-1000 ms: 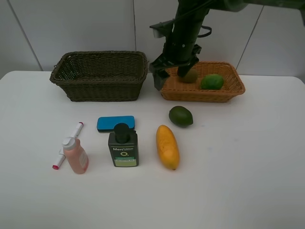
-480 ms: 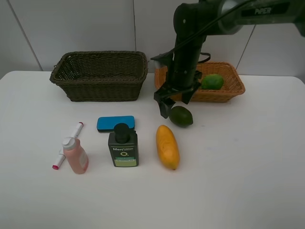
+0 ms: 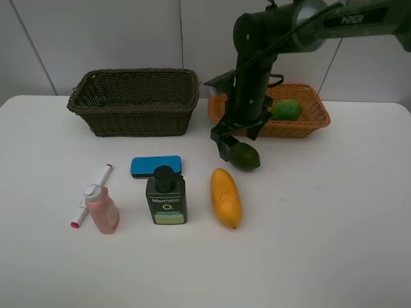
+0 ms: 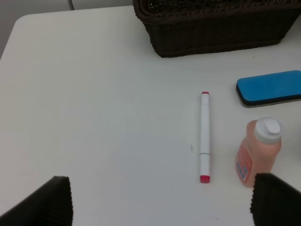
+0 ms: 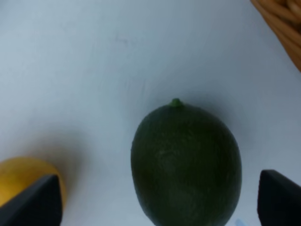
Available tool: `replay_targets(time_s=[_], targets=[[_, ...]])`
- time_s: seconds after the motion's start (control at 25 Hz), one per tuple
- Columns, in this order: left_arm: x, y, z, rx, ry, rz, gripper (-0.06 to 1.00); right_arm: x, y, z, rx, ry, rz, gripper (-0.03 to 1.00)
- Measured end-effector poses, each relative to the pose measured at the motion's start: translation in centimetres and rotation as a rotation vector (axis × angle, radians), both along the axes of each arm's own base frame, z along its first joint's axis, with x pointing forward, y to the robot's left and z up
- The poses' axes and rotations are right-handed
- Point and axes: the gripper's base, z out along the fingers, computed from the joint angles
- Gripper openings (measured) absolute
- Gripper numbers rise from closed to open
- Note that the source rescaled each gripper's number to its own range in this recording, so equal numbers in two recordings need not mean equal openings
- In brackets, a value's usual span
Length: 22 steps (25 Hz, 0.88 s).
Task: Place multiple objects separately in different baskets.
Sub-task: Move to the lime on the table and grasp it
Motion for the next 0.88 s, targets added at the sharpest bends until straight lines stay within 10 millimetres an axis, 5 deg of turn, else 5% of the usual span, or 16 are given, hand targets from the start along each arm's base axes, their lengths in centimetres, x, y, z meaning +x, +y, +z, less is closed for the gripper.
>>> replay_targets(time_s=[0.88], targets=[[0.0,0.0,0.0,0.0,0.0,0.0,1.0,1.2,-1.3,-1.5,-0.012,-0.009,-0.023,1.0]])
